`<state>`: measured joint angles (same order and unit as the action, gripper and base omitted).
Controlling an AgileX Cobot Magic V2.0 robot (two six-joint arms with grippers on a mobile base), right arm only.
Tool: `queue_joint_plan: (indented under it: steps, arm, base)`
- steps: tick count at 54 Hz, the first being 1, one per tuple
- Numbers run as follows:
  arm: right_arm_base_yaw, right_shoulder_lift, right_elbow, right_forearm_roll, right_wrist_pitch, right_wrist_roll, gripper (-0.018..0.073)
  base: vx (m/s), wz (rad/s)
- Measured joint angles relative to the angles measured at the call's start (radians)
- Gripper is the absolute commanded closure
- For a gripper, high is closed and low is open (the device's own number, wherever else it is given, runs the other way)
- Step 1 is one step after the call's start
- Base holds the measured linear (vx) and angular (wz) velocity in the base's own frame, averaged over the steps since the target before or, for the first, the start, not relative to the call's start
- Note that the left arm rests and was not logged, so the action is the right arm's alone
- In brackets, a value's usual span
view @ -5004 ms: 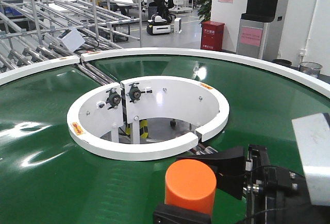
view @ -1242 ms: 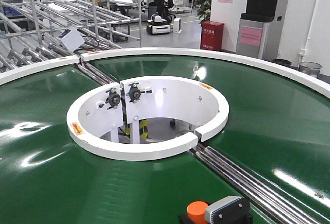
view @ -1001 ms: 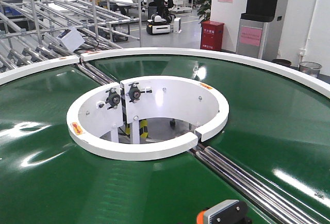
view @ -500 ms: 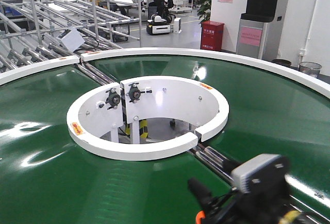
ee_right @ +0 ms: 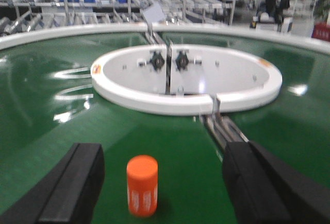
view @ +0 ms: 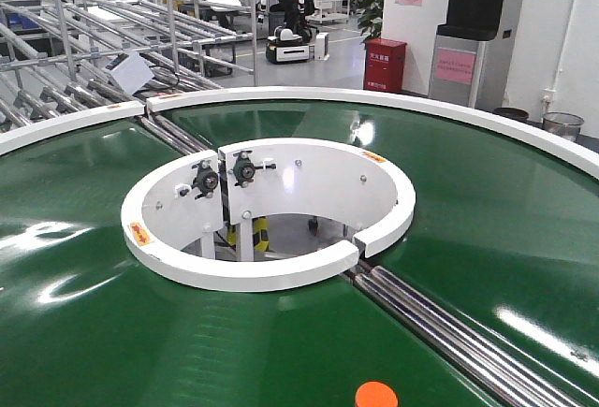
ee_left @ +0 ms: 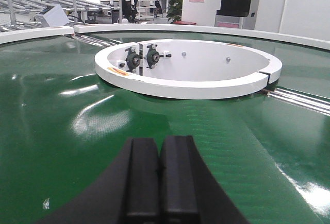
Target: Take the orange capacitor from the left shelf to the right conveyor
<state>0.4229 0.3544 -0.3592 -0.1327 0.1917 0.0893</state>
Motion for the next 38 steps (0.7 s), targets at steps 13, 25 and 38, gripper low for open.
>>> queue_joint_plan:
  steps: [13,25,38]
  arm:
    - [0.000,-0.137,0.000,0.021,0.207,0.000,0.0062]
    - [0.000,-0.138,0.000,0.008,0.235,0.000,0.0092]
    - [-0.007,-0.140,0.017,-0.014,0.212,0.009,0.0219]
  base:
    - [0.00,0.00]
    - [0.00,0.00]
    - [0.00,0.00]
